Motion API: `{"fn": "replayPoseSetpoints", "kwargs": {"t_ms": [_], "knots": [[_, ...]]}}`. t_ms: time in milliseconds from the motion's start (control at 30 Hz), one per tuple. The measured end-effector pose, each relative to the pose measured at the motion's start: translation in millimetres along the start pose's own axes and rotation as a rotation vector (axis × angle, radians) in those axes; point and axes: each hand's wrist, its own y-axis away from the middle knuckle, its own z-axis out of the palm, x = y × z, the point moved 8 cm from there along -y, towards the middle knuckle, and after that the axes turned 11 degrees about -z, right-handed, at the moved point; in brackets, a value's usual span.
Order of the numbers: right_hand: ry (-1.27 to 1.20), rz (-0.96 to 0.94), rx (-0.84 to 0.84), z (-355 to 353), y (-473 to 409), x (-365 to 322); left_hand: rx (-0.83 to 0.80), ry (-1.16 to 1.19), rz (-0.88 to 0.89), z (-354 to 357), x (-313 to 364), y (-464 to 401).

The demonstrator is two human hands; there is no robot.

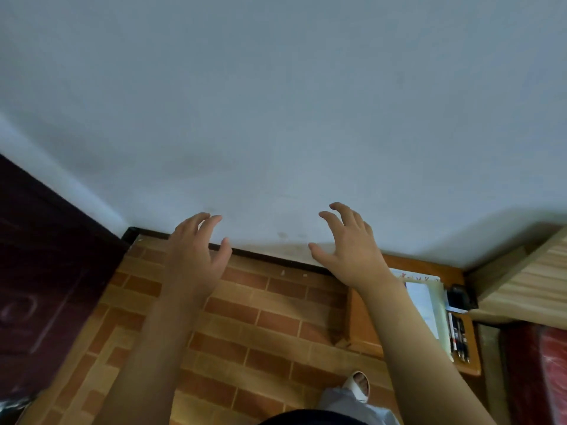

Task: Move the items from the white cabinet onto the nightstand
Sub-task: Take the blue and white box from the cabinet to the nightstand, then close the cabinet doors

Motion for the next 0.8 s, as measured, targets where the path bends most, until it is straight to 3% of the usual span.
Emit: {"fn": "replayPoseSetpoints", "kwargs": {"t_ms": [200, 500, 800], "knots": [[0.0, -0.074, -0.052, 53.6, -18.8, -119.3, 0.086, 0.0, -0.113, -68.2, -132.5, 26.4], [-0.031, -0.354, -0.142, 142.5, -59.2, -329.5, 0.281, -0.042, -0.316, -188.8, -321.6, 104.9], [-0.097, -0.703, -0.293, 203.1, -81.2, -541.5, 0.488, -0.098, -0.7, -287.7, -455.6, 229.0]]}}
